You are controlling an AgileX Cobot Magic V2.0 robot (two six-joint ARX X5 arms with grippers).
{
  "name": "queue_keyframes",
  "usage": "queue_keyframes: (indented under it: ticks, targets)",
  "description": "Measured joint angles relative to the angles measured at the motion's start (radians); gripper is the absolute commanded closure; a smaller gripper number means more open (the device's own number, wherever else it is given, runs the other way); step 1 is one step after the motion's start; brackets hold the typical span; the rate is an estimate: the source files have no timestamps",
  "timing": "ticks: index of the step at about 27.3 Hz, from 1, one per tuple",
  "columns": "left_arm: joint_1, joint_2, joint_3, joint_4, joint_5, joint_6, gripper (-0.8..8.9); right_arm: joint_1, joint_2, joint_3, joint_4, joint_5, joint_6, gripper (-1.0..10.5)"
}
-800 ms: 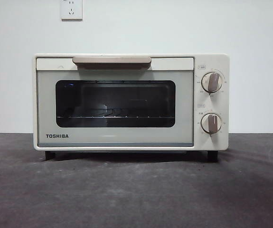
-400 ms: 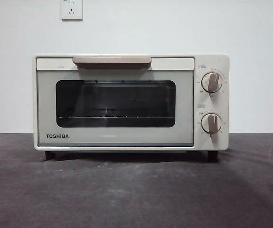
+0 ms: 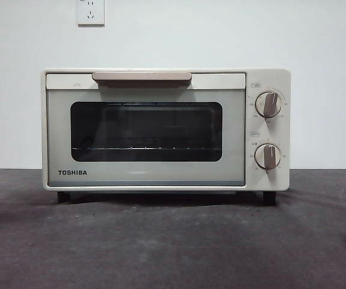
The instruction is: The left arm flap open the oven, the right arm pick bread and place it into oven, the left arm flap close the oven
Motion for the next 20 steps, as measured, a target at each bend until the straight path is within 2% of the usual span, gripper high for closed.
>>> queue_keyframes:
  ticks: [3, 8, 12, 20]
  targets:
    - [-0.028, 0.069, 0.077, -0.075, 0.089, 0.048, 7.98, 0.000, 0.058, 0.060, -0.079, -0.069, -0.057, 9.4]
    - [-0.087, 0.133, 0.116, -0.136, 0.137, 0.167, 7.97, 0.000, 0.128, 0.106, -0.235, -0.112, -0.145, 9.4]
    - [-0.126, 0.127, 0.116, -0.138, 0.147, 0.220, 7.92, 0.000, 0.166, 0.106, -0.330, -0.112, -0.175, 9.4]
    - [-0.151, 0.127, 0.116, -0.138, 0.148, 0.253, 7.92, 0.005, 0.176, 0.106, -0.335, -0.112, -0.194, 9.4]
